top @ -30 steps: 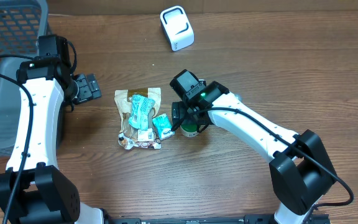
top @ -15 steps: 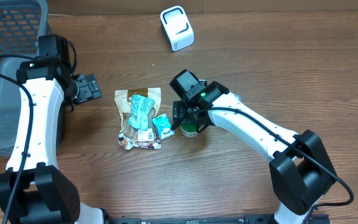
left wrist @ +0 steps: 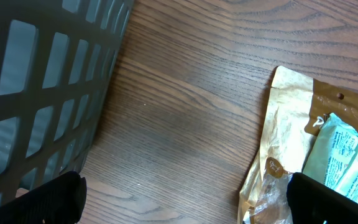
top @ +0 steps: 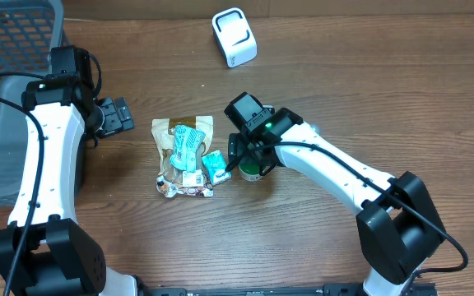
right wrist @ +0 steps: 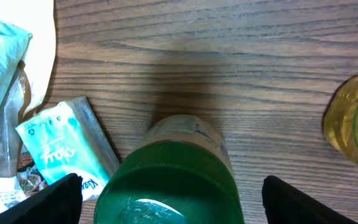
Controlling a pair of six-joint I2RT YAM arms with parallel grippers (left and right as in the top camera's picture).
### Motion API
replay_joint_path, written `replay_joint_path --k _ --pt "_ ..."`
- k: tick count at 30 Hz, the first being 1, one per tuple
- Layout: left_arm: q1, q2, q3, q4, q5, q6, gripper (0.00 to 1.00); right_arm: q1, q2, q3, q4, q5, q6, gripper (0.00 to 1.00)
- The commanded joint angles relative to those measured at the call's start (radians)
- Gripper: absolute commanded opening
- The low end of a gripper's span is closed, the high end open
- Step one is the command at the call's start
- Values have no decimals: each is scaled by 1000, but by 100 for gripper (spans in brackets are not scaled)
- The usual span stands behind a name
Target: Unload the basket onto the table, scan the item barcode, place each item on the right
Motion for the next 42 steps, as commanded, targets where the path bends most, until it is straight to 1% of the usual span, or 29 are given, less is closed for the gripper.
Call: replay_joint_path --k 1,10,24,25,31,35,36,40,42 --pt "2 -16 21 0 -13 14 100 7 2 11 3 6 7 89" --pt "2 -16 21 0 -13 14 100 7 2 0 16 6 7 89" --pt "2 -16 21 0 -13 14 99 7 2 -107 133 6 7 88" --pt "2 -16 21 0 -13 14 100 7 2 -112 139 6 7 87" --pt "2 -16 21 0 -13 14 100 7 2 -126 122 59 7 72" --pt "2 -16 21 0 -13 14 100 7 2 -126 109 59 8 70" --pt "2 -16 21 0 -13 14 100 7 2 -126 103 59 9 67" --pt "2 -16 21 0 -13 14 100 6 2 -126 63 66 89 67" --pt "2 -16 21 0 -13 14 100 6 2 -126 55 66 93 68"
